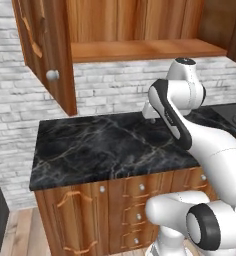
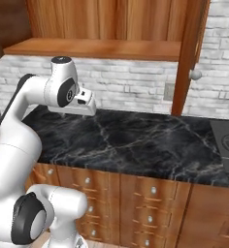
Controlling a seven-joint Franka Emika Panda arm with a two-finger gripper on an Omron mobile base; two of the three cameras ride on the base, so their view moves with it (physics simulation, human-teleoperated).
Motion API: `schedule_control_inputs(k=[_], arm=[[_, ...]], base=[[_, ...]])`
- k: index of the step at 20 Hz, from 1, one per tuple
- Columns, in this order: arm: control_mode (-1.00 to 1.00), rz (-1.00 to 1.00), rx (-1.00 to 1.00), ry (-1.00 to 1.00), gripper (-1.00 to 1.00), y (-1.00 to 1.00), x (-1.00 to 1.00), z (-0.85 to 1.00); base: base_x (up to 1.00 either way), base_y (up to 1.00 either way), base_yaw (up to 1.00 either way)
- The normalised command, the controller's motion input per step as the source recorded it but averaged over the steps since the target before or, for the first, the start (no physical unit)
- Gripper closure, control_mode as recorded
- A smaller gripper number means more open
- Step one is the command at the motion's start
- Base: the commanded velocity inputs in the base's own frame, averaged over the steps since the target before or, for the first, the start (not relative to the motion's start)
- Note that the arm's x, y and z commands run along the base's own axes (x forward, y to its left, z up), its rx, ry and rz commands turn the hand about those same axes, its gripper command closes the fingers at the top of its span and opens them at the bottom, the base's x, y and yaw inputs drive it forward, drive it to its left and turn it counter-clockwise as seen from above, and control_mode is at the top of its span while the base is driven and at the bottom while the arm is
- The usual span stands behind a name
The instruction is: Close all open cabinet doors.
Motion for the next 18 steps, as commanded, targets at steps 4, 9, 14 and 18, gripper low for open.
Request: schedule_control_inputs(k=[4,9,14,18], arm=[[1.00,0.00,0.00,0.00,-1.00,0.00,0.00,0.00],[1.00,0.00,0.00,0.00,-1.00,0.00,0.00,0.00],[1.00,0.00,0.00,0.00,-1.00,0.00,0.00,0.00],[1.00,0.00,0.00,0.00,-1.00,0.00,0.00,0.00]], base=[[0.28,-0.02,0.00],[0.25,-0.09,0.00],[0.24,-0.05,0.00],[0.27,-0.01,0.00]])
